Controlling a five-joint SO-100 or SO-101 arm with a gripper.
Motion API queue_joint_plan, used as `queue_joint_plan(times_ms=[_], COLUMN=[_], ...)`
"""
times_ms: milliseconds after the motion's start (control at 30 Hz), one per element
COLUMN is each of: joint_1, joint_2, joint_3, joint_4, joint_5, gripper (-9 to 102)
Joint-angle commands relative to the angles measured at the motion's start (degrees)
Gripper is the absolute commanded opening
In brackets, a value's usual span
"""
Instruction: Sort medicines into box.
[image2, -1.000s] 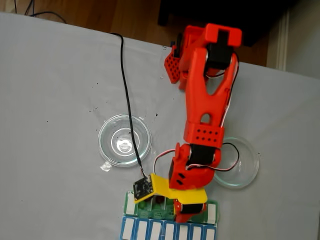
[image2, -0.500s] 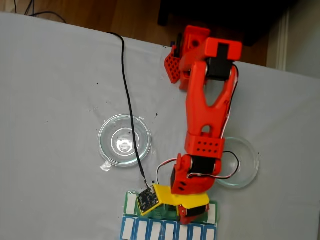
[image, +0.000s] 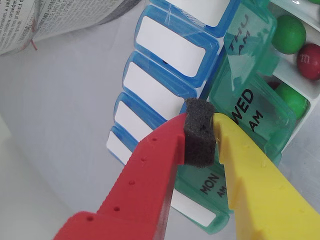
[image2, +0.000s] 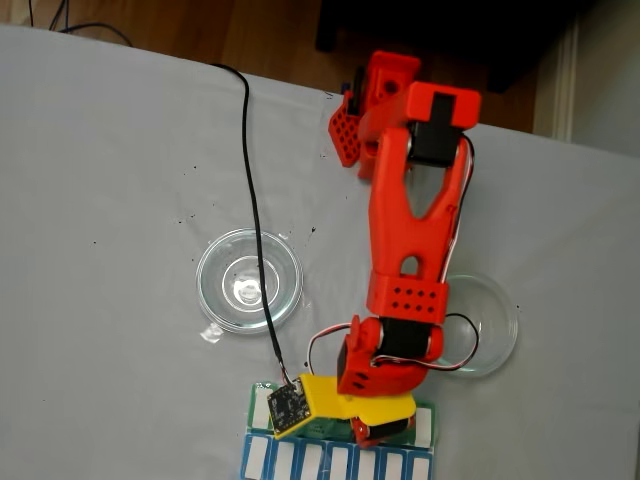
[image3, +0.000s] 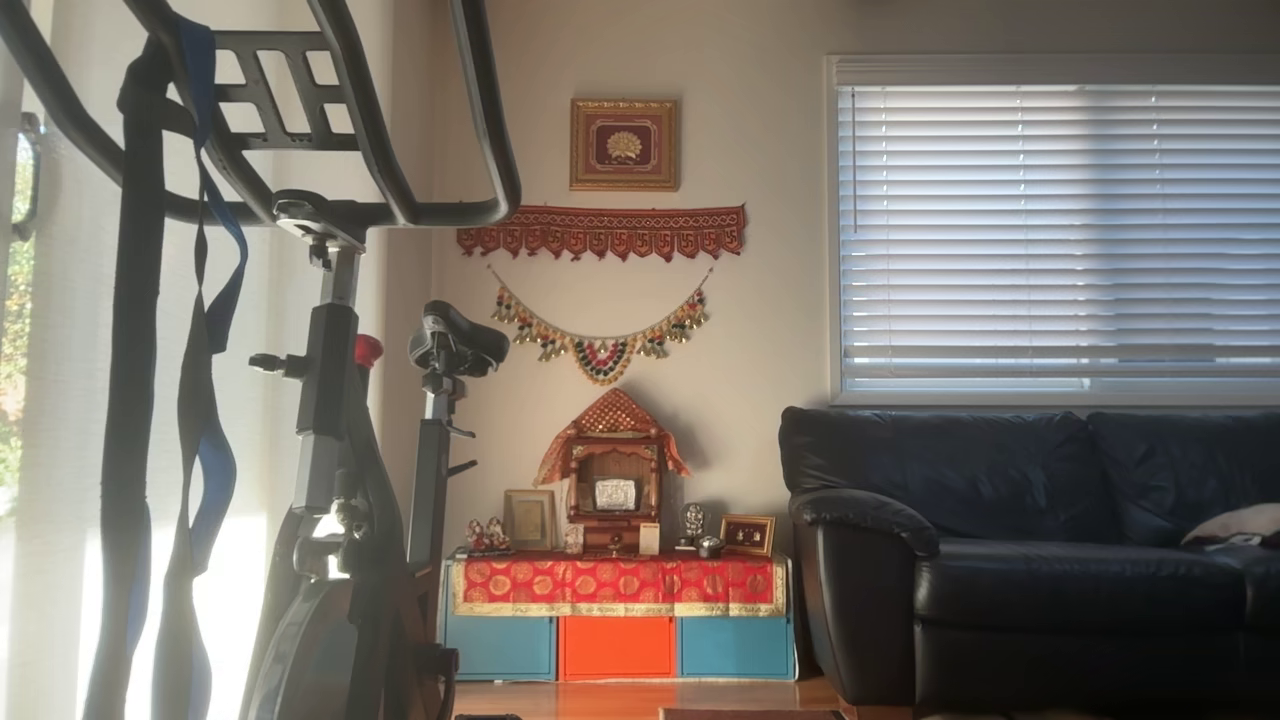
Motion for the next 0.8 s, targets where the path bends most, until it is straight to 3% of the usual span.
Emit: queue_joint_plan(times_ms=[0, 400, 767], joint_1=[1.1, 2.3, 0.5], joint_2=[6.4, 8.1, 8.3], joint_3=[-0.7, 1.7, 0.0], joint_4=[-1.7, -3.3, 5.4], joint_5=[0.1, -5.0, -7.9], gripper=[1, 1, 1])
